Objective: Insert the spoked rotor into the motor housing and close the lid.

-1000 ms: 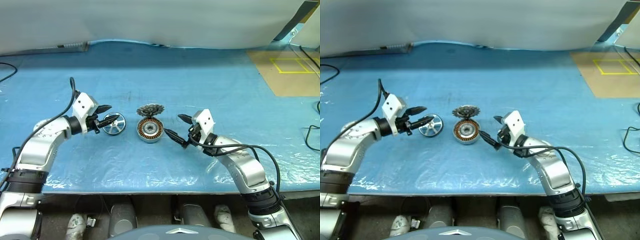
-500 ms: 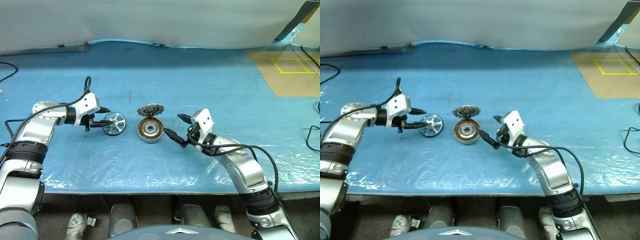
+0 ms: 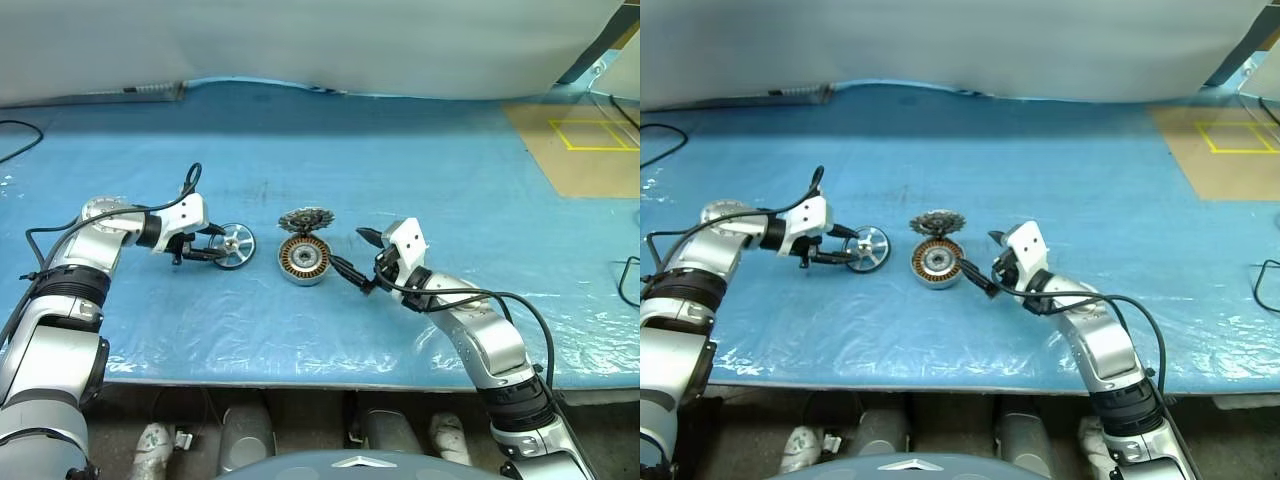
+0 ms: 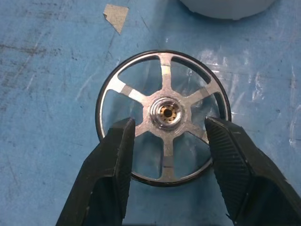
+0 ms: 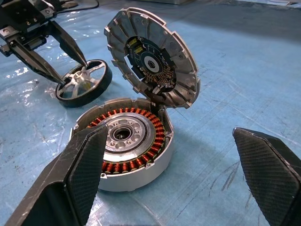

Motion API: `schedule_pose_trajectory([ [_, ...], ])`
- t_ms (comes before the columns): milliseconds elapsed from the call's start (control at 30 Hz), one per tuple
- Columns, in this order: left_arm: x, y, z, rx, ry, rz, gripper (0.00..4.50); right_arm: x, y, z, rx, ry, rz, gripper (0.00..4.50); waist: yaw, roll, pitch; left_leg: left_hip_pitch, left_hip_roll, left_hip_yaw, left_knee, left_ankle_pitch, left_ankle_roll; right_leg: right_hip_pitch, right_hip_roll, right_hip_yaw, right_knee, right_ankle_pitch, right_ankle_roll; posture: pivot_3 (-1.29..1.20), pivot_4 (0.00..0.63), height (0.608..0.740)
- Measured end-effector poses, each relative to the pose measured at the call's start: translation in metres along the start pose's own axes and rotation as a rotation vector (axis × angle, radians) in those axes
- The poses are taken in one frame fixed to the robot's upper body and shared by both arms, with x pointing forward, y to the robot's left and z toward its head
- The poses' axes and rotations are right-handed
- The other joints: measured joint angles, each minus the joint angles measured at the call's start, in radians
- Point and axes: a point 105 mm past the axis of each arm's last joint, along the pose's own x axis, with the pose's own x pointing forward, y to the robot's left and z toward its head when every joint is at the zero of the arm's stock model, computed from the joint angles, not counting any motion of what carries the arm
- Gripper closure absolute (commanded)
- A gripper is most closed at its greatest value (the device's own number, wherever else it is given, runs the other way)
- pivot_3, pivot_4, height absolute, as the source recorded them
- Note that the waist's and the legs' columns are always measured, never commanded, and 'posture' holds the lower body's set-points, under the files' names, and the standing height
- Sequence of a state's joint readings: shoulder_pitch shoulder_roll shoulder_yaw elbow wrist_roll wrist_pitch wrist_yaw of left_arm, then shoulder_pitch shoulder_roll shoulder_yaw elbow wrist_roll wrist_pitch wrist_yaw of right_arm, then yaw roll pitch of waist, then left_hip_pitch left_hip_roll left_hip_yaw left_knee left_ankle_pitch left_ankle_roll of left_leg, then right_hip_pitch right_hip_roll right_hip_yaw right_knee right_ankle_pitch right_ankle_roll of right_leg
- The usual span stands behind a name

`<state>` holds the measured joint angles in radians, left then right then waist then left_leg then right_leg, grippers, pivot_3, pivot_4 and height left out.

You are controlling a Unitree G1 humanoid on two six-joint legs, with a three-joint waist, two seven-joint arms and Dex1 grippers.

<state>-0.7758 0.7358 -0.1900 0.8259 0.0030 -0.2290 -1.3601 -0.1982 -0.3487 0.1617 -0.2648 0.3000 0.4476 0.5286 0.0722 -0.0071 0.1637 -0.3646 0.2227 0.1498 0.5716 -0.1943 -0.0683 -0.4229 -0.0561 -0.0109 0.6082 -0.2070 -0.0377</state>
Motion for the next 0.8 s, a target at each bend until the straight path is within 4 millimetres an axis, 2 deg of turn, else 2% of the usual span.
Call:
schedule_pose_trajectory([
  [367,0.014,0.004,0.003,0.035,0.020,0.004,2.00,-0.003,0.003,-0.005,-0.017,0.014,0.017,0.00,0.002,0.000,0.000,0.000,0.000,0.000,0.000,0.000,0.000,0.000,0.000,0.000,0.000,0.000,0.000,0.00,0.150,0.740],
  [567,0.019,0.006,0.004,0.058,0.035,0.007,2.00,-0.012,0.012,-0.017,-0.056,0.056,0.112,0.00,0.004,0.000,0.000,0.000,0.000,0.000,0.000,0.000,0.000,0.000,0.000,0.000,0.000,0.000,0.000,0.00,0.150,0.740],
  [800,0.023,0.006,0.006,0.083,0.045,-0.007,2.00,-0.018,0.027,-0.021,-0.051,0.074,0.261,0.00,0.008,0.000,0.000,0.000,-0.001,0.000,0.000,0.000,0.000,0.000,-0.002,0.000,0.000,0.000,0.000,0.00,0.150,0.740],
])
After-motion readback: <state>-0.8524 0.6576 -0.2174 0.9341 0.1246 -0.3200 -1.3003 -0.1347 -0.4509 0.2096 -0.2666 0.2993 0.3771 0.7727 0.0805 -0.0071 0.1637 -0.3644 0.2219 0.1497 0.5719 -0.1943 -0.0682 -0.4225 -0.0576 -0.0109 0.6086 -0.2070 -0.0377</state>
